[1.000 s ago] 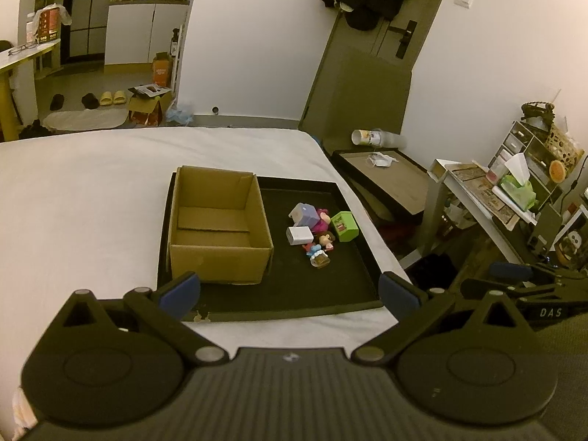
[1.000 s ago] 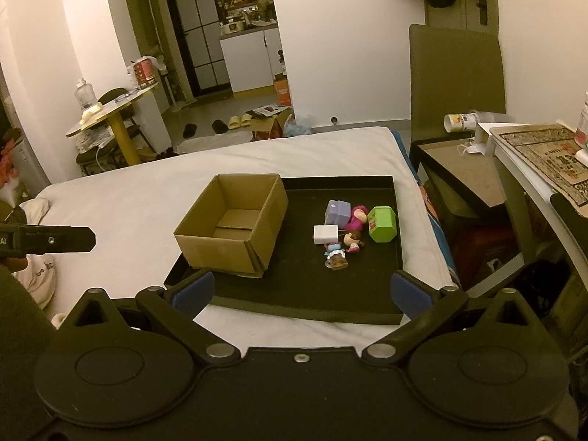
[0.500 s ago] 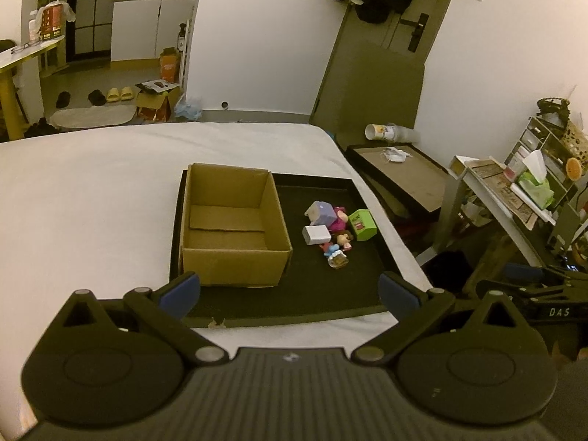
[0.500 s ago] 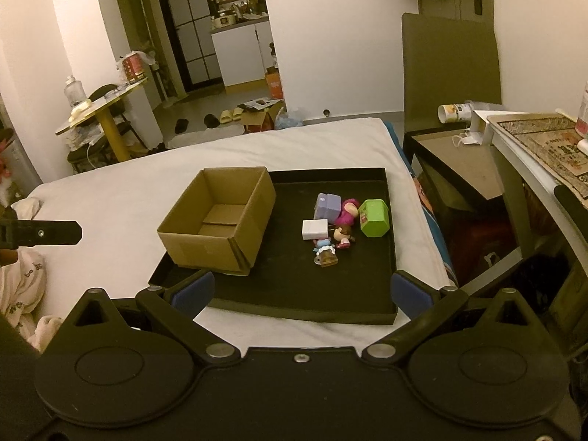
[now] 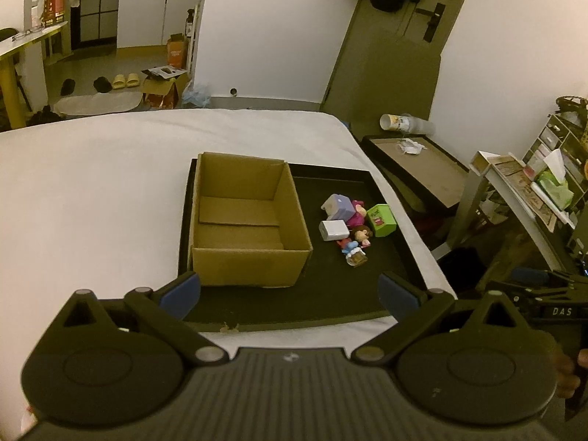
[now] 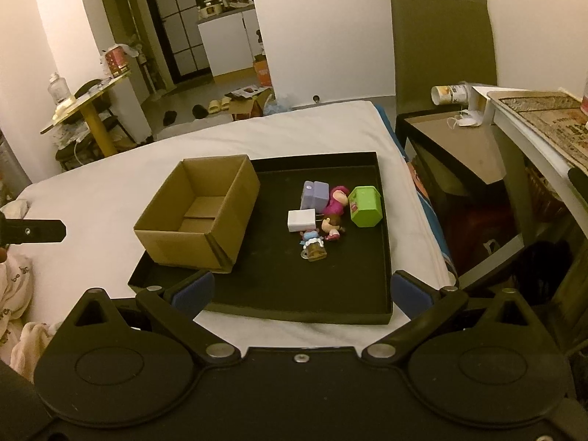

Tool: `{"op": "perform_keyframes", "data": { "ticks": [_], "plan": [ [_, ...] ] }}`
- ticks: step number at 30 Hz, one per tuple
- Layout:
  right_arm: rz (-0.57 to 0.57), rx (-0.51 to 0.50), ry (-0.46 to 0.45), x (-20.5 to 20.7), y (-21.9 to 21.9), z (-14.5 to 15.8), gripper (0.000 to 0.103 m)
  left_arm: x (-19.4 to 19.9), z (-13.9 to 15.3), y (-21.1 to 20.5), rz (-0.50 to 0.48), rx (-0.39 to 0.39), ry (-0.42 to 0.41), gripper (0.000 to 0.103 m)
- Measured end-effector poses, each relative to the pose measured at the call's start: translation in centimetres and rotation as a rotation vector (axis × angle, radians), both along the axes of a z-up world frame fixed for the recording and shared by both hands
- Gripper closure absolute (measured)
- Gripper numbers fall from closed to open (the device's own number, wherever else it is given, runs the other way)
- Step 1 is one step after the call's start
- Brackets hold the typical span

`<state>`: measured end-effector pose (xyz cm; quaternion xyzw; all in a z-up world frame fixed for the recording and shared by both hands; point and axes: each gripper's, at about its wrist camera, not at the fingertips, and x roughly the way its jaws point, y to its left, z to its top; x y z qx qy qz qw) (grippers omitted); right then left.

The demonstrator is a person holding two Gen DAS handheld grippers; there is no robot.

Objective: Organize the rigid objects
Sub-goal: 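Grasp the cardboard box wall with the left gripper while the right gripper approaches the toys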

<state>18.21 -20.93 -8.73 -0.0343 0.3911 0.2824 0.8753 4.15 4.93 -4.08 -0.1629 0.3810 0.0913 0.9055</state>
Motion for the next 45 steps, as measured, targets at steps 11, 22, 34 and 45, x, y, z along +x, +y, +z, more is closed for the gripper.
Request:
{"op": "perform_keyframes", "data": {
  "ticks": [11, 22, 34, 45],
  "plan": [
    [-0.009, -0.023, 0.028, 2.1, 0.4, -1.9, 0.0, 2.0, -1.6, 1.3, -0.003, 0.009, 0.043, 0.003],
    [-0.013, -0.052, 0.05, 4.3, 1.8, -4.1, 0.0, 4.3, -3.6, 3.6, 0.035, -0.003, 0.072, 0.018],
    [0.032, -0.088, 0.076, 6.6, 4.1, -6.6, 0.015, 7.0, -6.3, 6.4, 0.084, -0.04, 0.132, 0.043],
    [0.056, -0.115, 0.106, 8.6, 6.1, -9.1, 0.029, 9.5, -8.1, 8.5, 0.155, -0.055, 0.156, 0.058]
  ]
}}
